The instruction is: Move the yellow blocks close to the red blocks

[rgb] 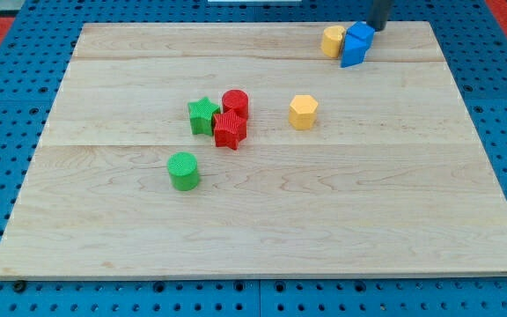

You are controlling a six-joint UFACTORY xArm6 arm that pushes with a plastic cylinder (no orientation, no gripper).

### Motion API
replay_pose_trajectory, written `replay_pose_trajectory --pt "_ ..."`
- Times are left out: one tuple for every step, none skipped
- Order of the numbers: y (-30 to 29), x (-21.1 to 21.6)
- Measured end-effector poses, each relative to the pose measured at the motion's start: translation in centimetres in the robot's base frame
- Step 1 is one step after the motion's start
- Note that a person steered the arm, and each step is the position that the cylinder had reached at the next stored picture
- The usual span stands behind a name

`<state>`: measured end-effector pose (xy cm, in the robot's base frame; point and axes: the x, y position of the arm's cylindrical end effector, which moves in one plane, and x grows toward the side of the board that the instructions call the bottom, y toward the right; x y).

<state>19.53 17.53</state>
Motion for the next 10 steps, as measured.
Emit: replay_pose_trajectory --pt "-3.1 0.5" --pt "-3.7 3.5" --pt "-3.9 1.3" --pt "-6.1 0.3" --pt "-6.0 7.3" --pt "-6.9 12.6" --pt "-6.0 16.1" --pt "-5.6 16.9" --pt "-3.9 15.8" --pt "-4.9 13.5"
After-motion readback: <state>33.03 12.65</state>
